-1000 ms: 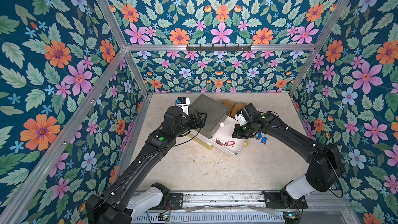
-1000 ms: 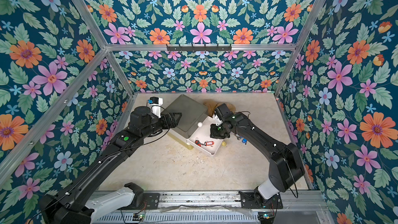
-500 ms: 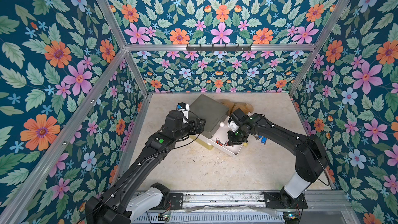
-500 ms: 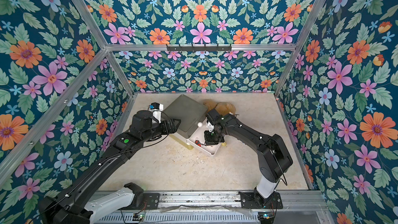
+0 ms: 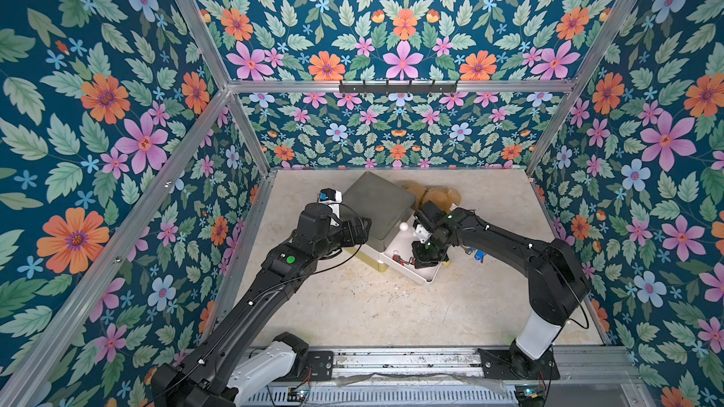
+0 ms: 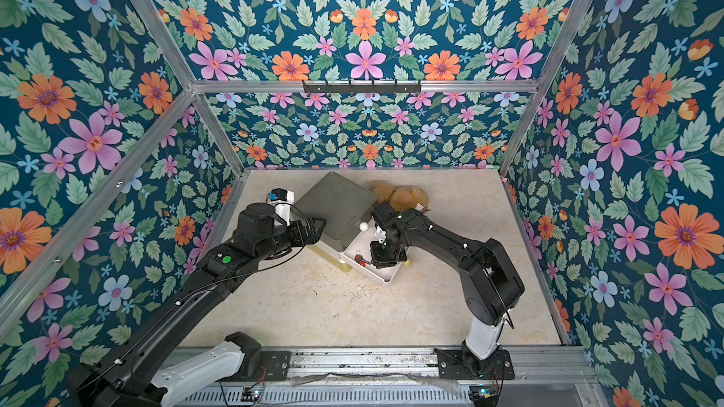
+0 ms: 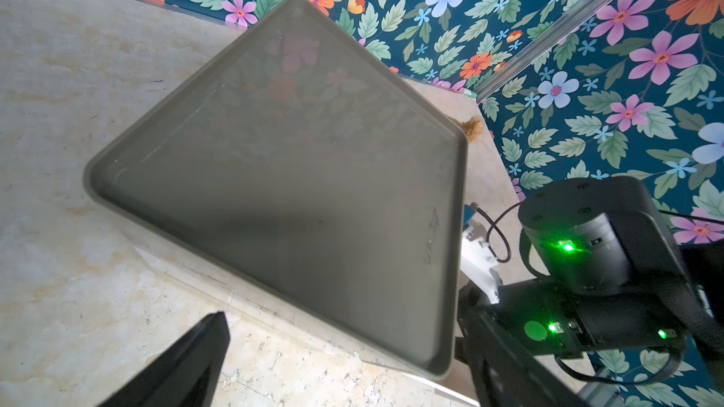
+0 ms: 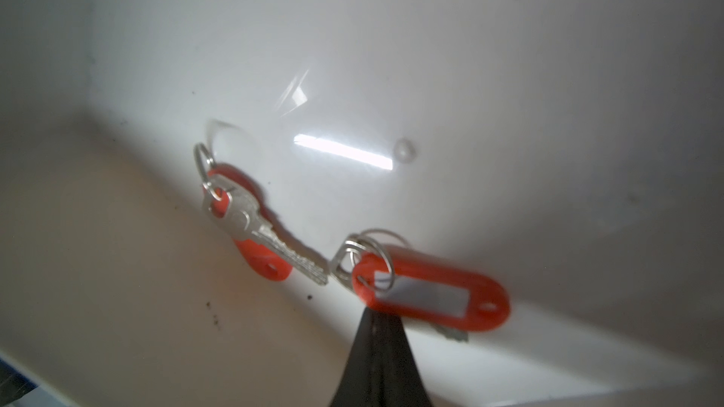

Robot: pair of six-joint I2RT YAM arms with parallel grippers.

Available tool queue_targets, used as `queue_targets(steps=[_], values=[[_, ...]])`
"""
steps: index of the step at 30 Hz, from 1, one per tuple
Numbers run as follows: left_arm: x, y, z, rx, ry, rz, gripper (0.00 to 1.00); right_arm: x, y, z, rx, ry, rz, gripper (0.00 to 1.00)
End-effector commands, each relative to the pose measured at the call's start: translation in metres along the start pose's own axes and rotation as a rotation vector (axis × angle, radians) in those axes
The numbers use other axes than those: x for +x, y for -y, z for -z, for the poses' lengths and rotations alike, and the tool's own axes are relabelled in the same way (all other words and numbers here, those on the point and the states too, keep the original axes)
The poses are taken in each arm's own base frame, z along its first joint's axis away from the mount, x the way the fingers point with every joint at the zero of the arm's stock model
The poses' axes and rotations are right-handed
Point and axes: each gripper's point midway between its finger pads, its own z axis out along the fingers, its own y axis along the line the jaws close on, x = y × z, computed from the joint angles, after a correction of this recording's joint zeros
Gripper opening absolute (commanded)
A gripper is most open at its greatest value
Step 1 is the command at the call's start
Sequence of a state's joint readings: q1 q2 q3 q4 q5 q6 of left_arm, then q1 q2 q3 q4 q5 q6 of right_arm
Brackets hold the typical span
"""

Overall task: Take the keys out of the drawer
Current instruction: Pick up the key from the drawer.

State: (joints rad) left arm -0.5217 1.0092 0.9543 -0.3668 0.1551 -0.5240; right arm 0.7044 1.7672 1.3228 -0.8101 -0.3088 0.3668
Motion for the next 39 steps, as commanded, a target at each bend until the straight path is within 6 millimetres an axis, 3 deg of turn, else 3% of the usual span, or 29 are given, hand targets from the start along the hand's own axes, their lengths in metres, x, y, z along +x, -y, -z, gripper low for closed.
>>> queue_targets(steps=[1,13,20,26,28,33,39], values=[[-0.002,-0.002,0.003,-0.018,0.003,0.0,0.99,-0.021,0.004,-0.002,0.043,0.072,0.01,0.0],[0.001,-0.006,0.005,-0.035,-0.007,-0.003,0.99,-0.062,0.014,0.006,0.088,0.151,-0.007,0.0],[0.002,-0.006,0.008,-0.039,-0.007,0.0,0.99,-0.069,0.015,0.019,0.078,0.179,-0.011,0.0],[0.002,-0.005,0.009,-0.026,0.0,0.016,0.99,-0.067,0.006,0.05,0.04,0.248,-0.022,0.33],[0.002,-0.004,0.009,-0.015,0.008,0.026,0.99,-0.067,0.005,0.058,0.015,0.273,-0.04,0.4],[0.003,-0.001,0.007,0.012,0.02,0.054,0.99,-0.064,0.001,0.055,-0.08,0.268,-0.069,0.44],[0.007,-0.002,0.004,0.026,0.021,0.071,0.99,-0.067,-0.012,0.049,-0.158,0.279,0.031,0.43]])
